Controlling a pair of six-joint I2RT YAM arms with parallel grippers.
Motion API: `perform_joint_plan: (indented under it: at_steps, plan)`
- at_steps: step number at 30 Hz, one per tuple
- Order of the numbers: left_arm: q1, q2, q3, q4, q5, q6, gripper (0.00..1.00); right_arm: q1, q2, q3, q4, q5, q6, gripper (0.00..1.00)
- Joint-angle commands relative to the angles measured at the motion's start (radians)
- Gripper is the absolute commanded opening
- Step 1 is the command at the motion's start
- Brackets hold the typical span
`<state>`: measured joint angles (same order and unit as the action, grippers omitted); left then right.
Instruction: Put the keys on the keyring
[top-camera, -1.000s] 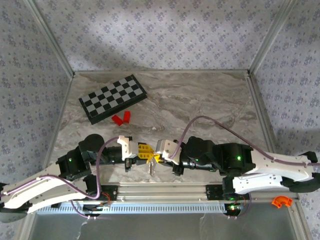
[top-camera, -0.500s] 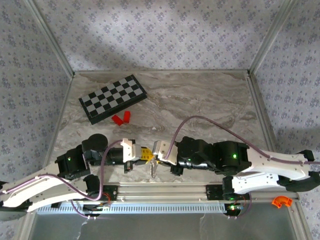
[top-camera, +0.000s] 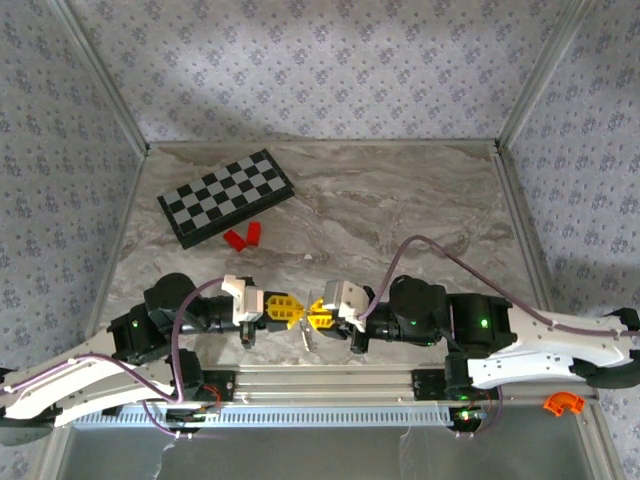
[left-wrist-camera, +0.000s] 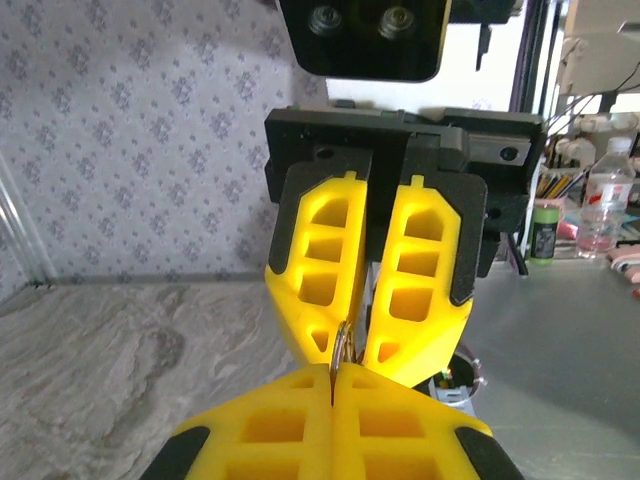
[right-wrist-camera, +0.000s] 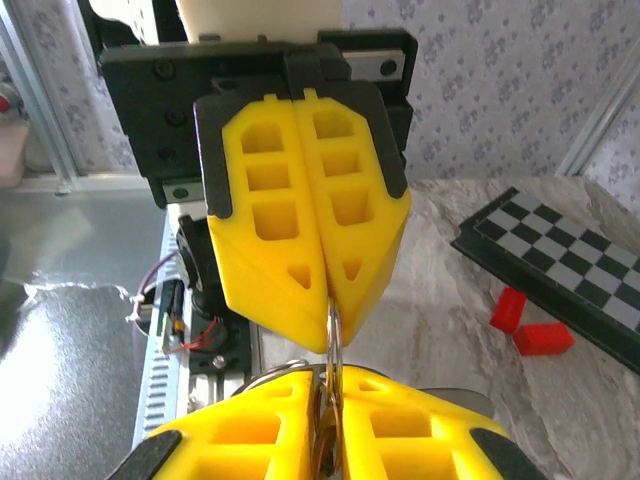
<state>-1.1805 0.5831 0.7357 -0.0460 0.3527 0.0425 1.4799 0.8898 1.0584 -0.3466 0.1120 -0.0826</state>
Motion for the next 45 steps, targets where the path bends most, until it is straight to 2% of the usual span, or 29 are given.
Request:
perform_joint_plan:
  at_steps: [1, 4, 9, 13, 16, 20, 23, 27, 33, 42, 45]
  plan:
    - [0.003, -0.012, -0.020, 0.183, 0.032, -0.052, 0.00, 0.009, -0.014, -0.009, 0.058, -0.038, 0.011, 0.08]
    - [0.003, -0.004, -0.027, 0.185, 0.027, -0.061, 0.00, 0.010, -0.019, -0.012, 0.055, -0.032, 0.005, 0.00]
    - [0.002, 0.009, 0.006, 0.040, -0.023, -0.010, 0.00, 0.019, -0.010, 0.026, -0.037, 0.025, -0.014, 0.00]
    - [0.003, 0.034, 0.078, -0.140, -0.098, 0.066, 0.15, 0.035, 0.054, 0.122, -0.216, 0.110, -0.031, 0.00]
    - [0.002, 0.060, 0.131, -0.237, -0.119, 0.102, 0.19, 0.049, 0.113, 0.200, -0.327, 0.125, -0.047, 0.00]
    - [0.002, 0.080, 0.158, -0.288, -0.115, 0.124, 0.20, 0.051, 0.148, 0.240, -0.374, 0.107, -0.060, 0.00]
    - [0.002, 0.090, 0.175, -0.313, -0.102, 0.136, 0.16, 0.052, 0.150, 0.248, -0.377, 0.092, -0.064, 0.00]
    - [0.003, 0.084, 0.175, -0.309, -0.066, 0.138, 0.15, 0.049, 0.151, 0.253, -0.390, 0.083, -0.056, 0.00]
    - [0.003, 0.065, 0.155, -0.263, -0.032, 0.118, 0.00, 0.047, 0.153, 0.258, -0.391, 0.095, -0.053, 0.00]
    - [0.002, -0.010, 0.056, -0.028, -0.007, 0.011, 0.00, 0.047, 0.091, 0.167, -0.246, 0.125, -0.035, 0.00]
    - [0.002, -0.014, 0.024, 0.049, 0.003, -0.015, 0.00, 0.049, 0.056, 0.100, -0.153, 0.122, -0.029, 0.06]
